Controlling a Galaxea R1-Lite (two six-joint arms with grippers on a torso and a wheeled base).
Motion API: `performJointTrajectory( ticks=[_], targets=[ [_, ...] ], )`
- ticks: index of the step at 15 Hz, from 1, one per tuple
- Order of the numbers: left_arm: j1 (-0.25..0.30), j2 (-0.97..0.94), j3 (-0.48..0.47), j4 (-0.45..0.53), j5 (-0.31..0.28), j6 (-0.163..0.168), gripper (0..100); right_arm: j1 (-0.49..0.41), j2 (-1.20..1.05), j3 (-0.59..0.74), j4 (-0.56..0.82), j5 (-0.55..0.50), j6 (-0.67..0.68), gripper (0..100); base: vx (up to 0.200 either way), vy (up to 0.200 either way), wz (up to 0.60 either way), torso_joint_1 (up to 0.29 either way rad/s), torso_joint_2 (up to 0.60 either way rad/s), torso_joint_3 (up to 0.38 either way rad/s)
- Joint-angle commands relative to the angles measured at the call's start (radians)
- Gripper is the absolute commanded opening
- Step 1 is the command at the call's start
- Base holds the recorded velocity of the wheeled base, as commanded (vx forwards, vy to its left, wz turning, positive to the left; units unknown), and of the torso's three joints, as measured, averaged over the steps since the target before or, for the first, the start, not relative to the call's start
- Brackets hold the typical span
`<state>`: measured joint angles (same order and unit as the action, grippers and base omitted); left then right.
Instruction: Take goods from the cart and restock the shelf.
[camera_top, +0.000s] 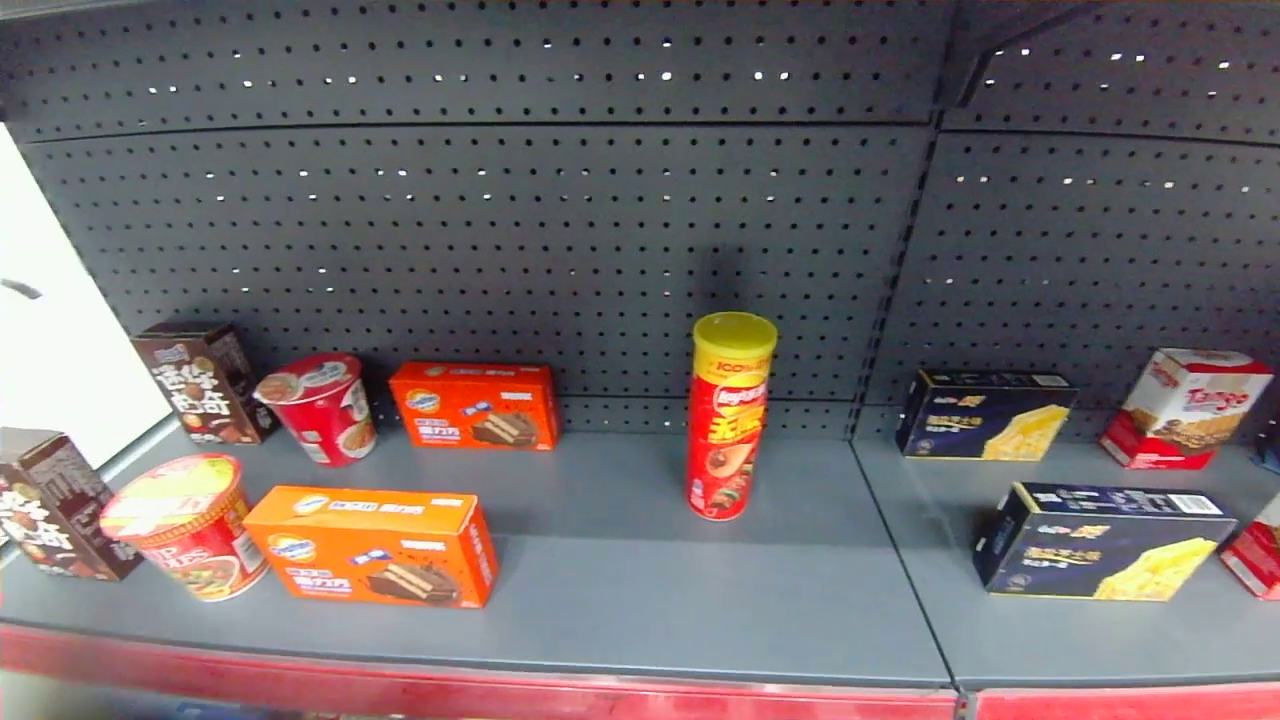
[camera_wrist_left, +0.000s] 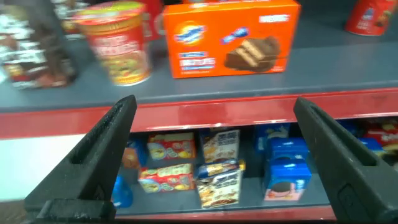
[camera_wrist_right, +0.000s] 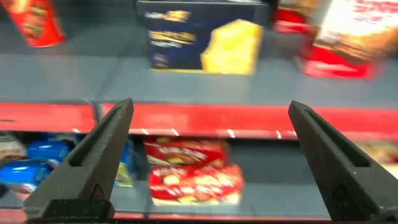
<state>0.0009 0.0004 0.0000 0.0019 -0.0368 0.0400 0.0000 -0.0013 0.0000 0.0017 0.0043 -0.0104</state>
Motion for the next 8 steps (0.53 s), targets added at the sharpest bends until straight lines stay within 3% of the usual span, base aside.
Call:
performJointTrajectory(
  ticks=[1,8],
  targets=[
    [0.001,0.000,0.000,0.000,0.000,0.000,100,0.000,0.001,0.000,-0.002,0.000,0.000,100,0.000,0.000,0.60,0.012,0.00,0.002],
    [0.001,0.000,0.000,0.000,0.000,-0.002,100,0.000,0.001,0.000,0.000,0.000,0.000,100,0.000,0.000,0.60,0.004,0.00,0.002]
  ],
)
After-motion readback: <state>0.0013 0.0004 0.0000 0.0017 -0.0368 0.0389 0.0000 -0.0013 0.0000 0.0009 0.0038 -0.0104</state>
